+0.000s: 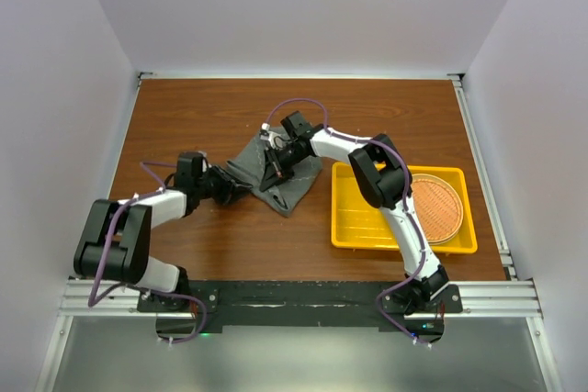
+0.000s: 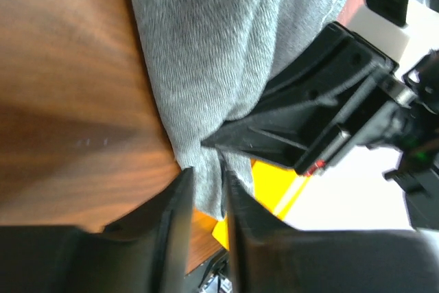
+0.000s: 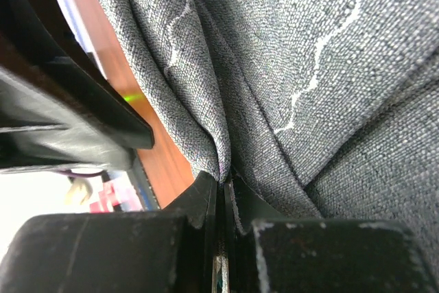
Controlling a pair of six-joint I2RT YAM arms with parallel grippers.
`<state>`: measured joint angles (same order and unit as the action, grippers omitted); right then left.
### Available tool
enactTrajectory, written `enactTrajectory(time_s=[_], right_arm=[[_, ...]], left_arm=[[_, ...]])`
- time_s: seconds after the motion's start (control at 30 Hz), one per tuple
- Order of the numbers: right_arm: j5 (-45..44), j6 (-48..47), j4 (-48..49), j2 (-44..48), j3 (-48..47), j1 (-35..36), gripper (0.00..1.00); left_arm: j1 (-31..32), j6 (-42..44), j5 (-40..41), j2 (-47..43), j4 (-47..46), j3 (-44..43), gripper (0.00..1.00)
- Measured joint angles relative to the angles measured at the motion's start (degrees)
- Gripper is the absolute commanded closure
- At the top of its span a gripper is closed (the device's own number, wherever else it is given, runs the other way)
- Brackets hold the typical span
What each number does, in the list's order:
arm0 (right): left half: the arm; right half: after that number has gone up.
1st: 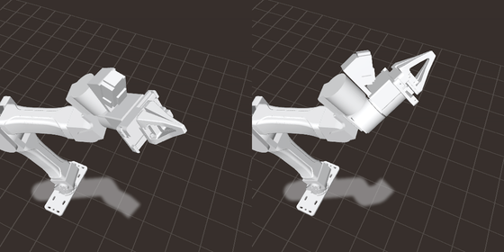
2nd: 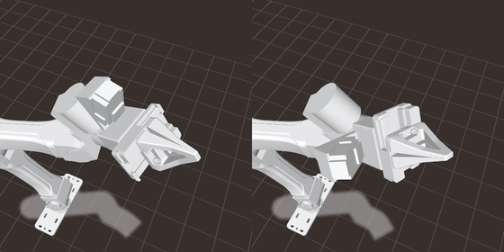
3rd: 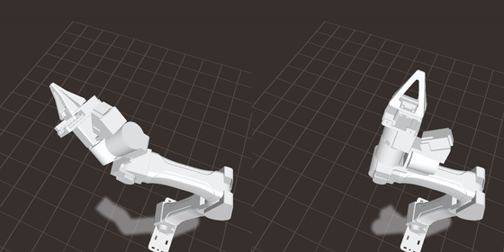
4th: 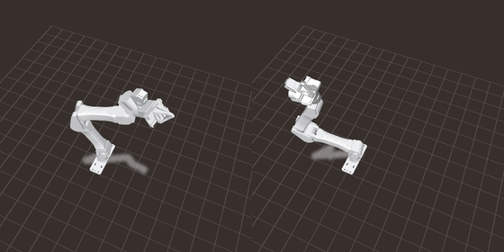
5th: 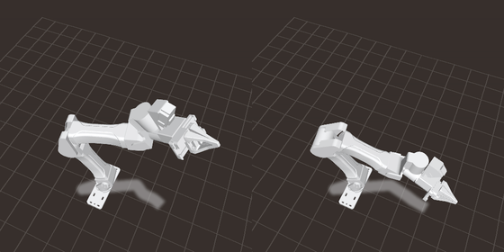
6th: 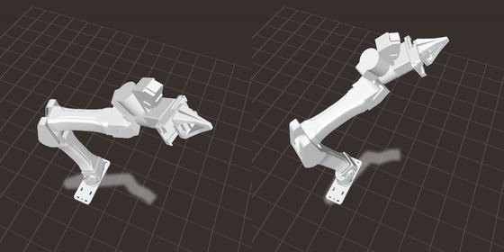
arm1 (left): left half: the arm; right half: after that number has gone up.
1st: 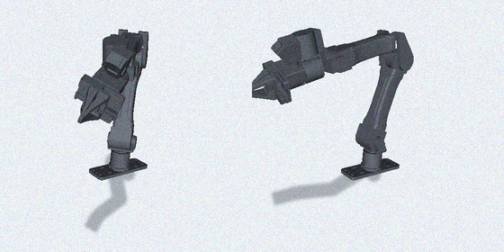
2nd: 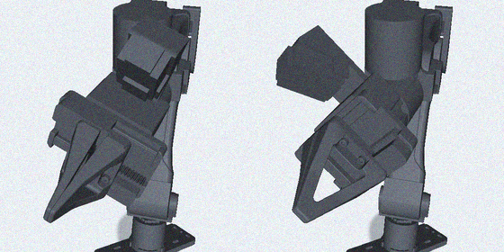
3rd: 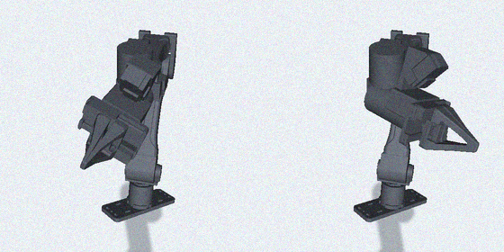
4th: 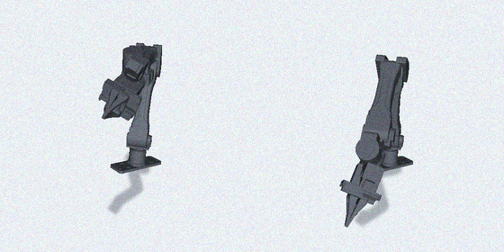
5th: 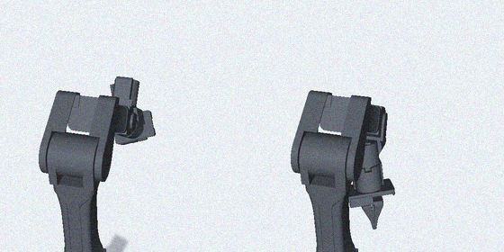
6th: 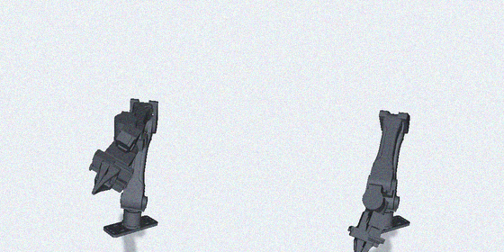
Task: Fold the napkin, place the utensils inside, and roll it up
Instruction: Roll the napkin with the utensil
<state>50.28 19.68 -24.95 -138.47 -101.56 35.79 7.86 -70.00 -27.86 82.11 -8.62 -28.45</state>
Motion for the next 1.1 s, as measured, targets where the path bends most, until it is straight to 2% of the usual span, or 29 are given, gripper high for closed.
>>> enactTrajectory(time_s=[0.03, 0.13, 0.37, 0.63, 0.7, 0.9, 1.0, 1.1], right_arm=[[-0.59, -0.61, -0.87, 0.0, -0.48, 0.11, 1.0], [-1.46, -1.64, -2.05, 0.0, -1.01, 0.28, 1.0], [-1.55, -2.38, -2.84, 0.0, -1.42, 0.31, 1.0], [-1.73, -3.21, -4.46, -0.22, -2.38, 0.28, 1.0], [-1.73, -3.21, -4.63, -0.22, -2.45, 0.28, 0.96], [-2.91, -3.5, -7.19, -0.22, -3.93, 0.35, 0.75], [-4.13, -4.33, -10.51, -0.22, -6.1, 0.5, 0.56], [-5.29, -5.16, -13.29, -0.2, -8.35, 0.72, 0.47]], left_arm=[[0.17, -0.07, -0.2, 1.29, -1.07, -0.26, 0.91], [0.94, -0.39, -0.74, 4.94, -4.39, -1.6, 1.0], [2.1, -0.55, -1.14, 10.1, -12.11, -4.72, 1.0], [2.1, 0.28, -0.26, 18.45, -22.49, -3.5, 1.0], [2.08, 0.15, -0.37, 20.57, -27.85, -1.81, 1.0], [2.1, -0.79, -0.17, 23.37, -39.58, 1.86, 1.0], [2.03, -1.05, -0.22, 24.96, -43.36, 2.99, 1.0], [2.03, -1.29, 0.0, 25.64, -46.12, 3.93, 1.0]])
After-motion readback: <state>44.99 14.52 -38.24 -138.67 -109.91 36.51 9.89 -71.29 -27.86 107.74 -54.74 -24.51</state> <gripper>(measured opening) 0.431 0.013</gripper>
